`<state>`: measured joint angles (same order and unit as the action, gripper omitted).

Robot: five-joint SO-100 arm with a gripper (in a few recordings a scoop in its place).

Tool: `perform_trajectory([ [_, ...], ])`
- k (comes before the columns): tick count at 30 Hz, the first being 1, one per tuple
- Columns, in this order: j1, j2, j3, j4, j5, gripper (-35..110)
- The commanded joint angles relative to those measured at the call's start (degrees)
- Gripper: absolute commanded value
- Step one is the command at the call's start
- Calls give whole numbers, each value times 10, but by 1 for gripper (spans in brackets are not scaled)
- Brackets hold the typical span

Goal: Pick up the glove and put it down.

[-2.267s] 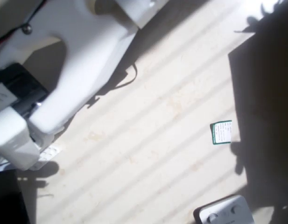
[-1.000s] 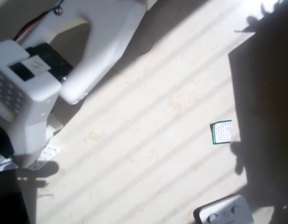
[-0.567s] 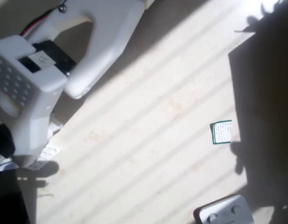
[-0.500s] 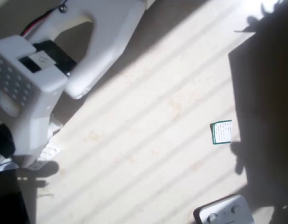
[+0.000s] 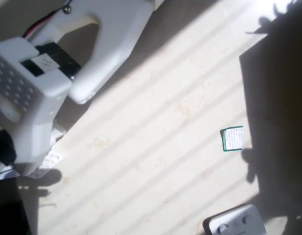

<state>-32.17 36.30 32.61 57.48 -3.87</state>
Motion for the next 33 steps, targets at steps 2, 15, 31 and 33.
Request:
perform_trajectory([
  [2,11,6,-15,2,0,15],
  [15,11,6,-14,2,-2,0],
  [31,23,88,-19,58,-3,0],
  [33,30,101,-20,67,-12,0],
])
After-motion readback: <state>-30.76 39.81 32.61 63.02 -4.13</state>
